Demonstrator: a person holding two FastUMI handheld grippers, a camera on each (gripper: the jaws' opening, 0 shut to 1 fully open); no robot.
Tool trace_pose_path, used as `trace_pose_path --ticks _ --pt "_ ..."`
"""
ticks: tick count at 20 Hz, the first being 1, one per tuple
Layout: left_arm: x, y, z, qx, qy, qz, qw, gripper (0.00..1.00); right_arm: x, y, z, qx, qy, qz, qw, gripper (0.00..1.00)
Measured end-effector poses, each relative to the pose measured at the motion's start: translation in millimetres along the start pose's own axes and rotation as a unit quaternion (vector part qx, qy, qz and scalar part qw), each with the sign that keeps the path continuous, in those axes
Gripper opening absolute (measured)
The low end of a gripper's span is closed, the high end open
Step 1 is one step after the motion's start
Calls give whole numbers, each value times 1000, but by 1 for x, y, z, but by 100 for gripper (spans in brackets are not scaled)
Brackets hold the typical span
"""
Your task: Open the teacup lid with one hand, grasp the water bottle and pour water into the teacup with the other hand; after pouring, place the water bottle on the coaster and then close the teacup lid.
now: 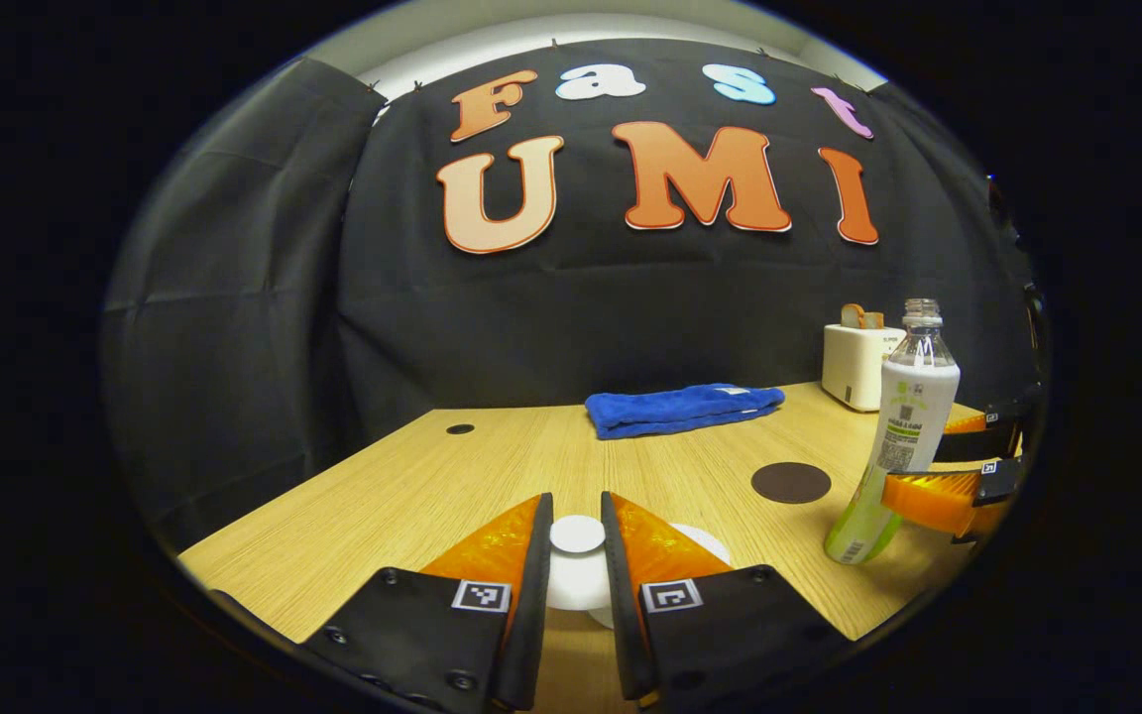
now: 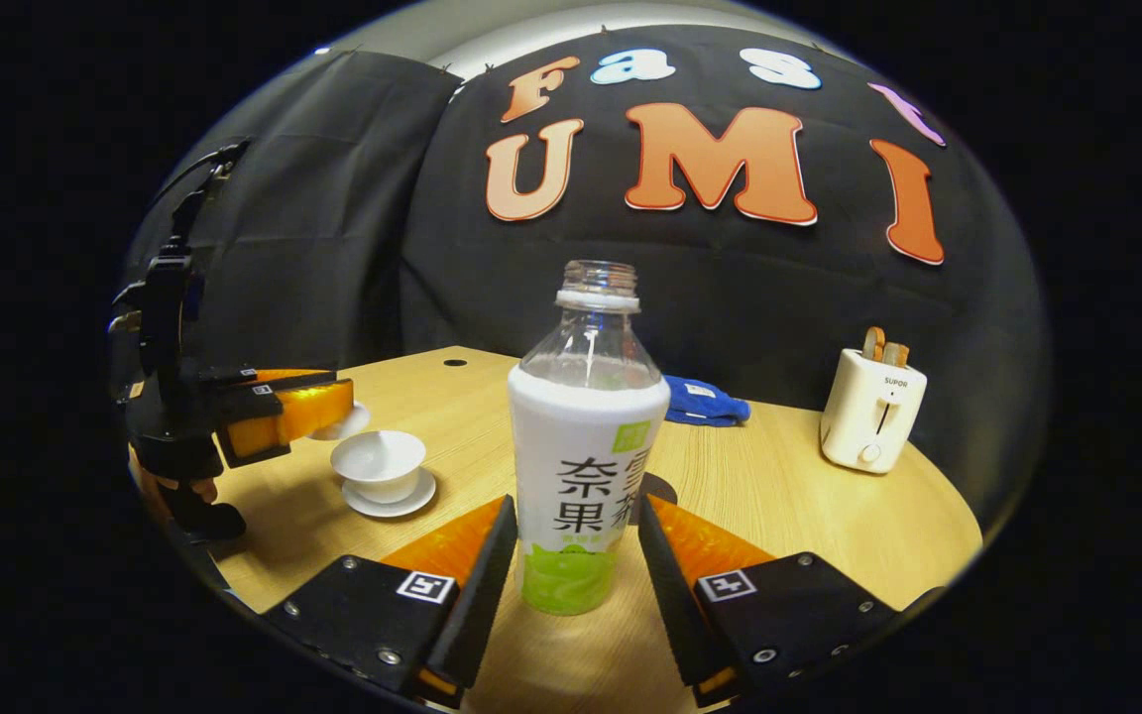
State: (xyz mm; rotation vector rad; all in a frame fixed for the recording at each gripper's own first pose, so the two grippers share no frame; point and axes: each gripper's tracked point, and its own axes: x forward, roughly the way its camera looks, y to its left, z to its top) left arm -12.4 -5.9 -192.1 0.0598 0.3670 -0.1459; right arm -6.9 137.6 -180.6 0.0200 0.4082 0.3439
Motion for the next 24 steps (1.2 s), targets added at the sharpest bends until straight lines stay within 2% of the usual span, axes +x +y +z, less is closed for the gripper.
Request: trace_pose_path --ticks 5,6,7,10,11,12,14,15,17,21,22,24 --pt "-5 10 -3 -3 -1 10 1000 34 3 1 1 17 2 7 1000 65" --pt "-5 12 -3 -2 -1 10 1000 31 3 3 1 13 3 9 1000 63" --pt "-7 13 -2 -2 -2 11 1000 34 3 2 3 6 1 8 1000 63" --pt "-7 18 -3 -5 -4 12 1000 34 2 -3 13 -30 -11 -4 999 62" --pt "-8 21 -2 -4 -6 16 1000 34 2 -6 17 -46 -14 -10 999 58" --pt "-7 24 -1 -4 -6 17 1000 34 3 -8 19 -63 -15 -16 998 62" --pt "-10 30 -1 -6 -7 23 1000 34 6 -11 23 -98 -14 -27 995 63" --pt "-11 34 -3 -6 -6 27 1000 31 7 -13 23 -116 -10 -32 993 62" --pt "-13 41 -5 -5 -5 33 999 34 11 -15 22 -153 -3 -42 987 62" --pt "-17 51 -10 -3 -2 43 999 34 18 -19 28 -244 -1 -63 968 62" --pt "-18 54 -11 -3 -1 45 999 31 21 -20 29 -261 1 -67 963 63" --pt "-21 59 -11 -5 -1 49 999 34 23 -23 29 -288 6 -76 954 62"
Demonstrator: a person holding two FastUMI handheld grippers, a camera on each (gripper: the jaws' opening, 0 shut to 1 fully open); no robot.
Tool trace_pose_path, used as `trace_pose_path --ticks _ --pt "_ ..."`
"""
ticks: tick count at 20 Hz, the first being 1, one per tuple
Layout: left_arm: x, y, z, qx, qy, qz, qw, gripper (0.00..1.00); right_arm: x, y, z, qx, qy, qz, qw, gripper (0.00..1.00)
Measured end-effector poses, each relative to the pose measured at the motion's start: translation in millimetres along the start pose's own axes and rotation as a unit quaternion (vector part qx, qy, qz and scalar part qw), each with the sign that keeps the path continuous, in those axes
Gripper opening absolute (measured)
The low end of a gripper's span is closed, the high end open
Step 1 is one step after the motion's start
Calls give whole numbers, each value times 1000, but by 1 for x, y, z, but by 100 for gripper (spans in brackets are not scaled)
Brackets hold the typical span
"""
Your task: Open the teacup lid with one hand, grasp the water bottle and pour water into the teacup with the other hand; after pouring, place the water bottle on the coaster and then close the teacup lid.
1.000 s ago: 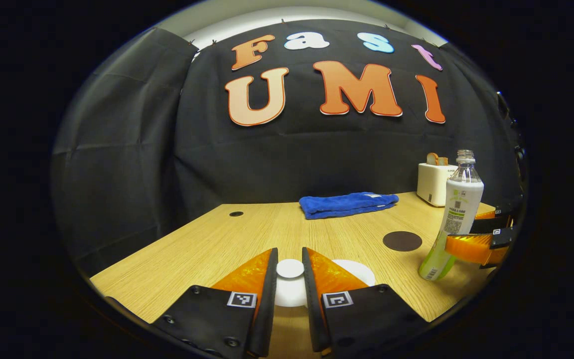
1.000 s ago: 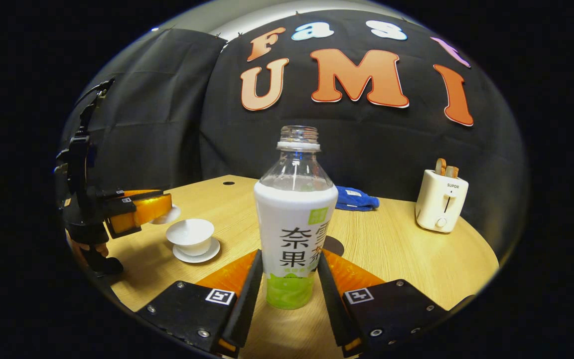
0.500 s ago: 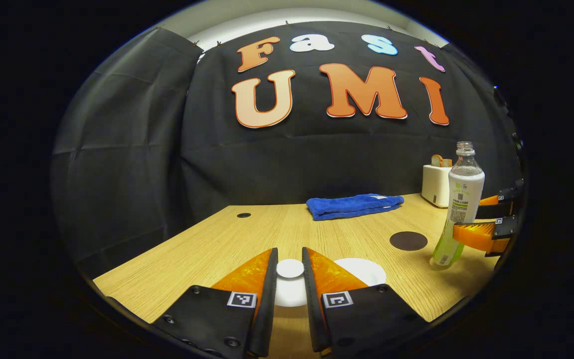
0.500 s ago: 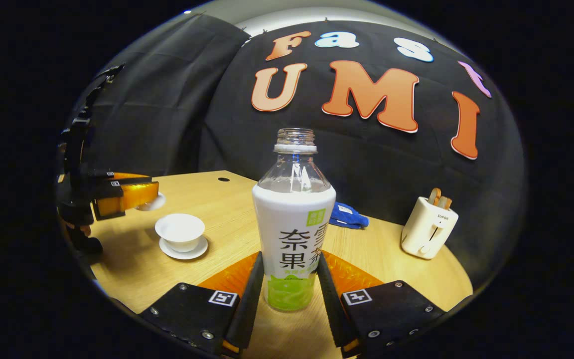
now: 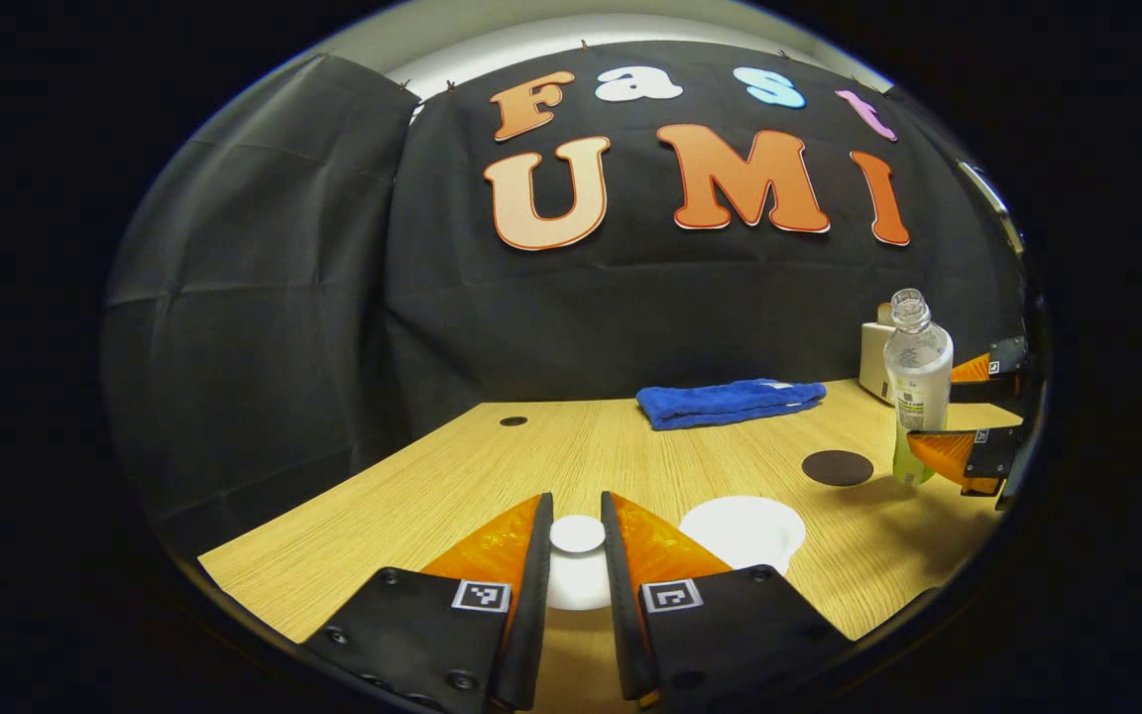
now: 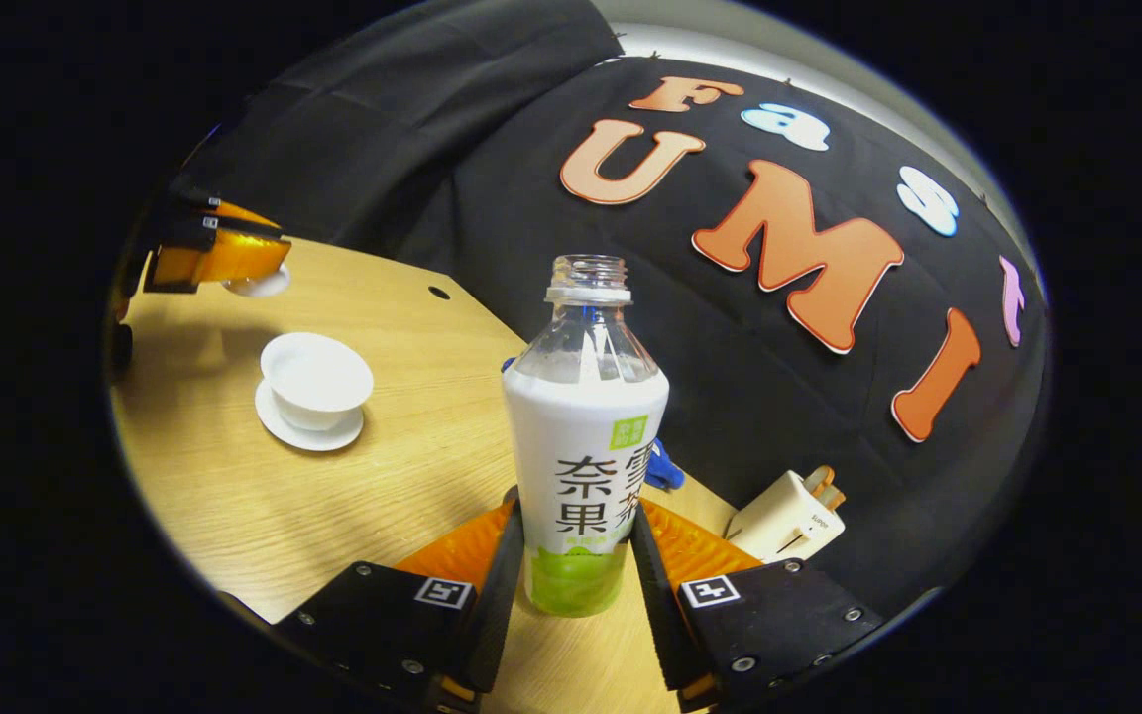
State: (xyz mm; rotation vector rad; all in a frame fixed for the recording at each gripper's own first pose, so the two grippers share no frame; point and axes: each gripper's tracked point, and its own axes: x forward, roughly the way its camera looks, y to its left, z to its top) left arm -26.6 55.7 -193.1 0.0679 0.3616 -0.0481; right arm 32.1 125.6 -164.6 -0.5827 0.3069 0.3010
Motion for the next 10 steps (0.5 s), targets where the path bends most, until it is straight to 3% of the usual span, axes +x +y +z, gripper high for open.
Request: trace_pose_path --ticks 4,9,10 --pt "-2 8 -5 -3 3 6 1000 31 6 -2 3 -64 2 -12 998 62" --pt "-1 13 -9 -3 5 9 1000 34 10 -6 10 -147 -7 -32 989 65" --pt "-1 13 -10 -5 6 9 1000 34 13 -7 12 -161 -9 -36 986 61"
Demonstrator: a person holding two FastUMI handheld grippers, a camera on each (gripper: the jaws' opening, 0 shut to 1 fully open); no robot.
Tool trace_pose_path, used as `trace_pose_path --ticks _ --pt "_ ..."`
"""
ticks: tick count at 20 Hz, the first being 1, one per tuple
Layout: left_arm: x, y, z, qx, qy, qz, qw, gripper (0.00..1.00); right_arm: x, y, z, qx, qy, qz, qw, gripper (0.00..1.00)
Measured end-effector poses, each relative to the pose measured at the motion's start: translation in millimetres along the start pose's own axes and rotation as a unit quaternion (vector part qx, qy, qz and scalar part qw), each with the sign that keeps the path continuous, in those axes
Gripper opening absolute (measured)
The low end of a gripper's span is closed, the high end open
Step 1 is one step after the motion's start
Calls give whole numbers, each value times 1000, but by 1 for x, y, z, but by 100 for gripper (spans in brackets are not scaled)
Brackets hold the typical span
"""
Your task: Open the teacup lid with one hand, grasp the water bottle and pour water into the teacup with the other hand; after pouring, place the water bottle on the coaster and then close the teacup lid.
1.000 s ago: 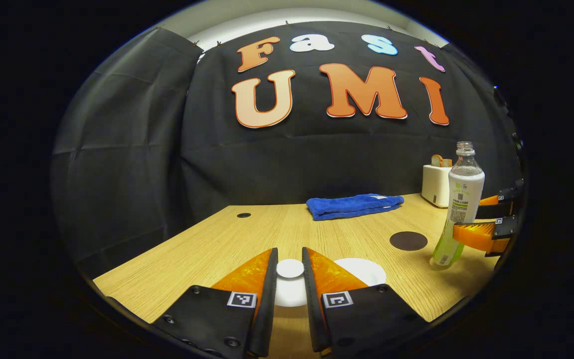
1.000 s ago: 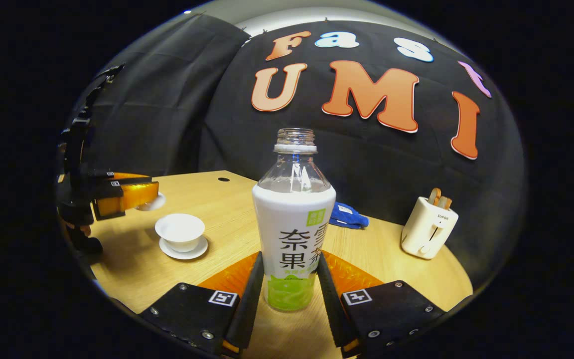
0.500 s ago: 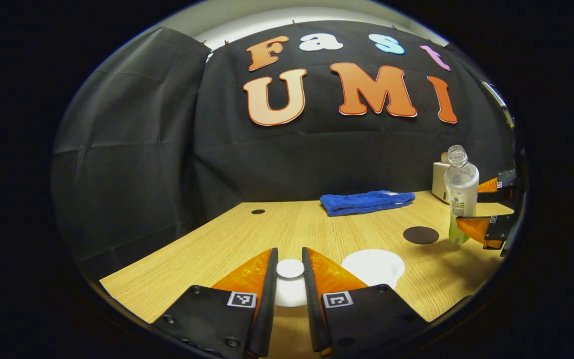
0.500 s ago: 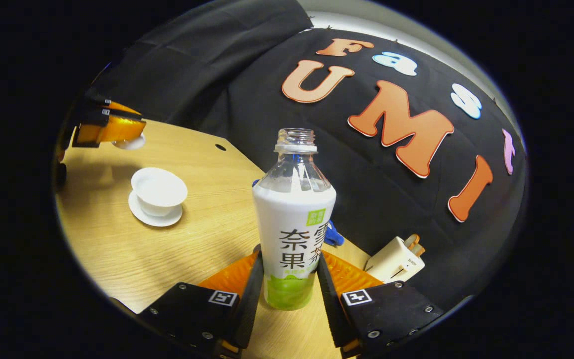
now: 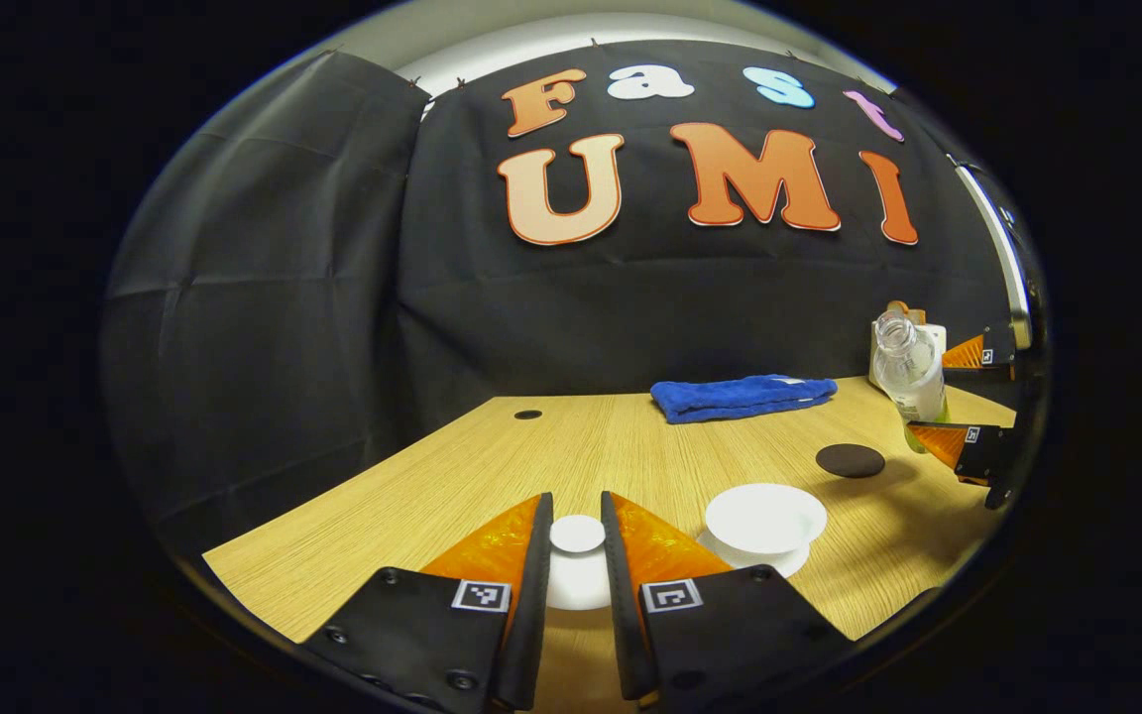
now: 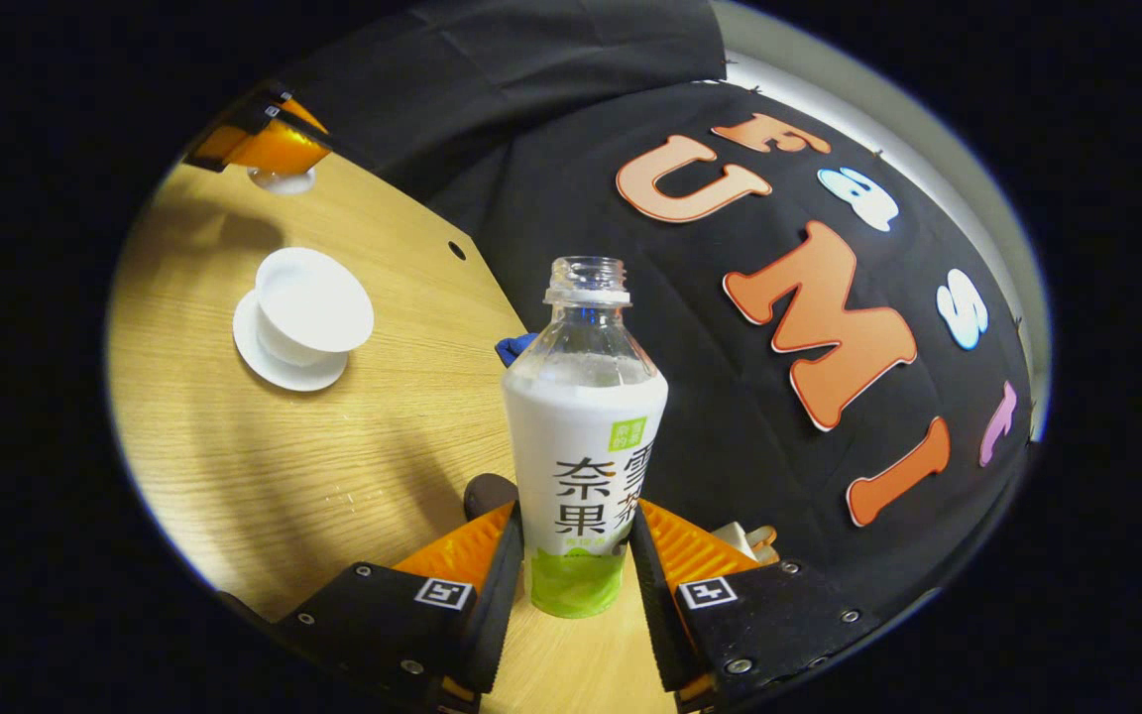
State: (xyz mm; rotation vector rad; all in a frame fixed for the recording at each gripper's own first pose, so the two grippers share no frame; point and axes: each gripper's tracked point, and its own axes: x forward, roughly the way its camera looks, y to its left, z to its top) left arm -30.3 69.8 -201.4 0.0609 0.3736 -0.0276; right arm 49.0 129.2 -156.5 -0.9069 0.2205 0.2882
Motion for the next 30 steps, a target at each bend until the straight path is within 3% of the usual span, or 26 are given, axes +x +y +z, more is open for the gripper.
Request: trace_pose_path --ticks 1,4,5,11,18,22,30 --pt "-1 1 0 -3 1 1 1000 34 1 -1 1 -15 -2 -3 1000 65" --pt "-1 3 -2 -4 3 5 1000 31 6 -6 6 -71 -9 -19 997 61" --pt "-1 3 -3 -4 4 5 1000 34 7 -7 8 -89 -13 -23 996 61" --pt "-2 7 -6 -2 8 12 1000 34 12 -4 26 -167 -45 -34 984 61" --pt "-6 20 -13 -3 11 16 1000 34 24 -1 35 -249 -70 -48 965 61" --pt "-4 24 -13 -5 13 18 1000 34 22 -2 41 -302 -87 -74 947 61" --pt "-3 29 -16 -7 17 14 1000 34 22 -7 49 -357 -104 -94 923 61"
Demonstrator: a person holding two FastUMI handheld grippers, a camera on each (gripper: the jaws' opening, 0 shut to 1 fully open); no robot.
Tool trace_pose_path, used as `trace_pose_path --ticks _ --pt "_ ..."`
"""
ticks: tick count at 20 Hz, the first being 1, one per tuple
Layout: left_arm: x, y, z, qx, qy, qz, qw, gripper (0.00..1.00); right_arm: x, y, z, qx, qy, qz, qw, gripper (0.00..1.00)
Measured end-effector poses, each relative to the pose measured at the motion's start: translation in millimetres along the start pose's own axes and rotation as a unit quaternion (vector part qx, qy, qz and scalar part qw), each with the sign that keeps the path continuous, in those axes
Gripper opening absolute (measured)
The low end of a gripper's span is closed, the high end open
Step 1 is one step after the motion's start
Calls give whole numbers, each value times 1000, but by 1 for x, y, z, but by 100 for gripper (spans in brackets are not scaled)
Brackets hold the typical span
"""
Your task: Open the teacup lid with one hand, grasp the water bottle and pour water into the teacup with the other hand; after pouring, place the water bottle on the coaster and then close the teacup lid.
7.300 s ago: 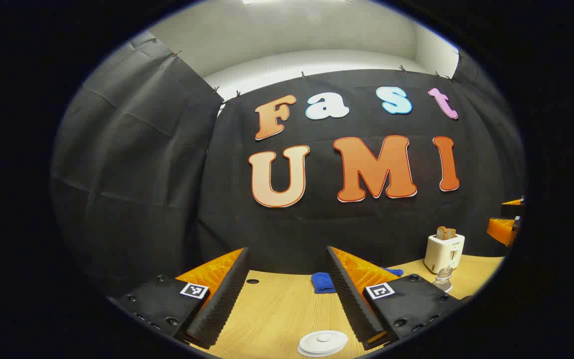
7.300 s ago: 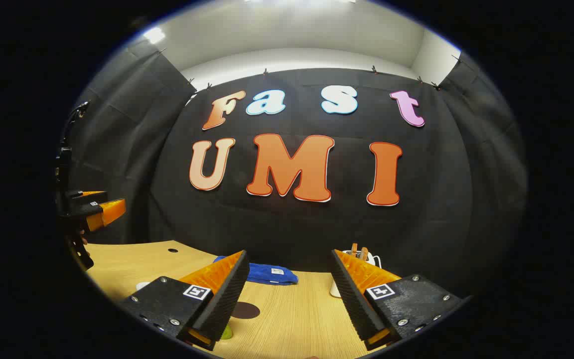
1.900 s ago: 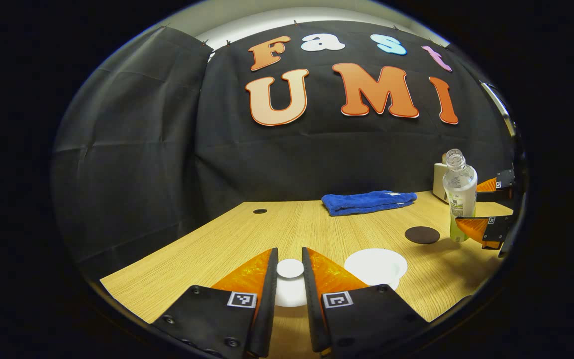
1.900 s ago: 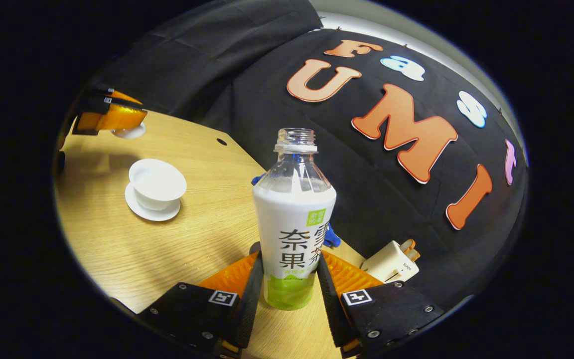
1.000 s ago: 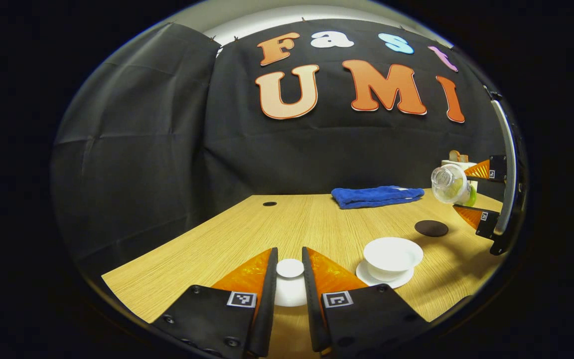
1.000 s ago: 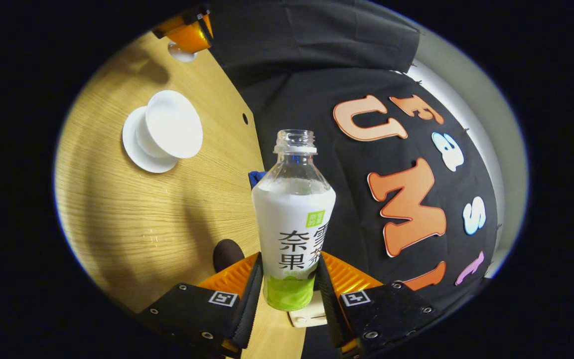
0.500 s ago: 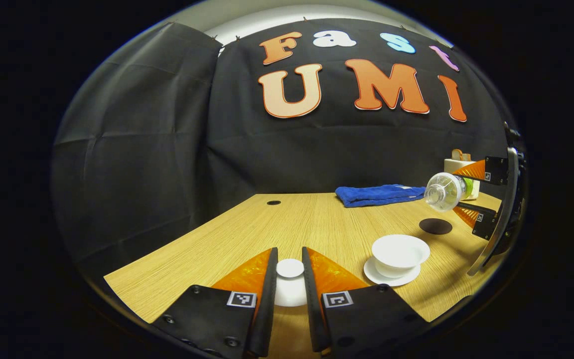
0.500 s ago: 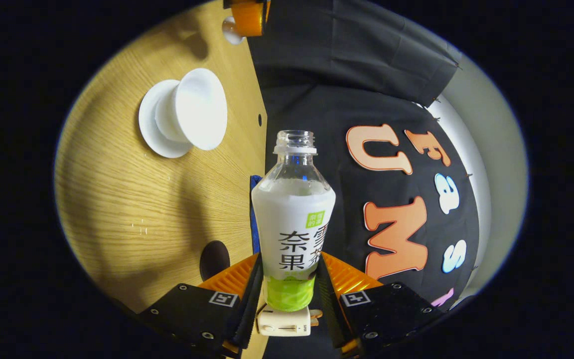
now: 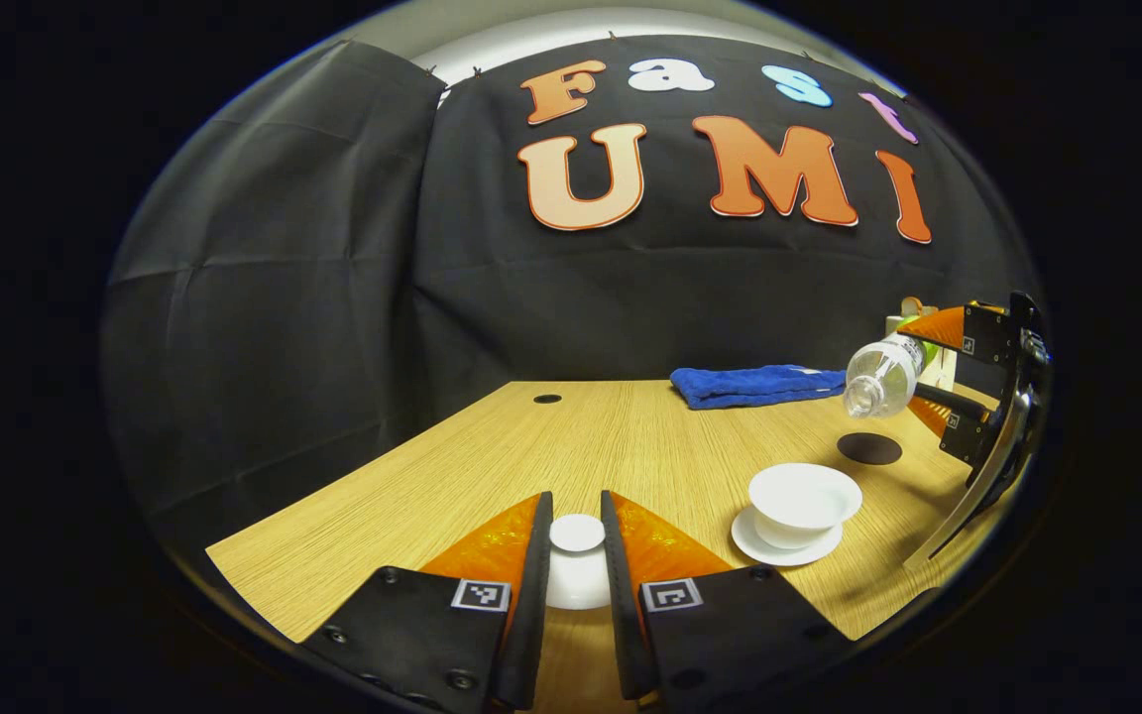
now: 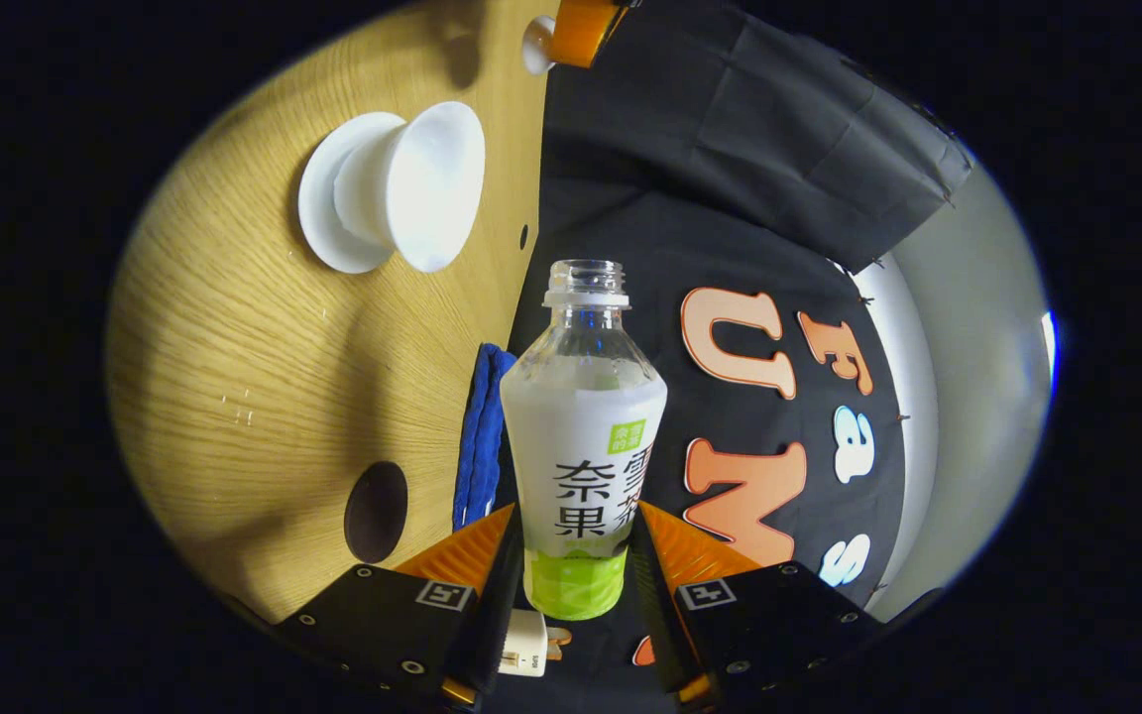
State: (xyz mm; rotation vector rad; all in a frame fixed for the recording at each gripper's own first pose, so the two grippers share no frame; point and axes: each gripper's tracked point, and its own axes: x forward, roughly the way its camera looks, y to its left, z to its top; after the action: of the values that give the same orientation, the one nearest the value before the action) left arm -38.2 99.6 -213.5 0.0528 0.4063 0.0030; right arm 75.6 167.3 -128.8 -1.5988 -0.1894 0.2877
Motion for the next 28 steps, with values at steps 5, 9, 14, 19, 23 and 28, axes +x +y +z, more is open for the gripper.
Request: trace_pose_path --ticks 5,9,14,19,23,28 --pt "0 2 2 0 -1 -2 1000 34 0 -4 1 -25 -10 -9 1000 61" --pt "1 3 1 -2 -1 -4 1000 34 0 -5 3 -35 -13 -15 999 61" --pt "0 5 1 -2 -1 -4 1000 34 0 -9 5 -51 -18 -26 998 61" --pt "-1 8 -1 -4 1 -4 1000 34 1 -13 6 -76 -26 -40 996 61" --pt "-2 8 -1 -6 2 -5 1000 34 2 -14 6 -97 -34 -48 994 61" --pt "-4 9 -3 -7 1 -8 1000 31 0 -17 8 -126 -42 -64 989 61"
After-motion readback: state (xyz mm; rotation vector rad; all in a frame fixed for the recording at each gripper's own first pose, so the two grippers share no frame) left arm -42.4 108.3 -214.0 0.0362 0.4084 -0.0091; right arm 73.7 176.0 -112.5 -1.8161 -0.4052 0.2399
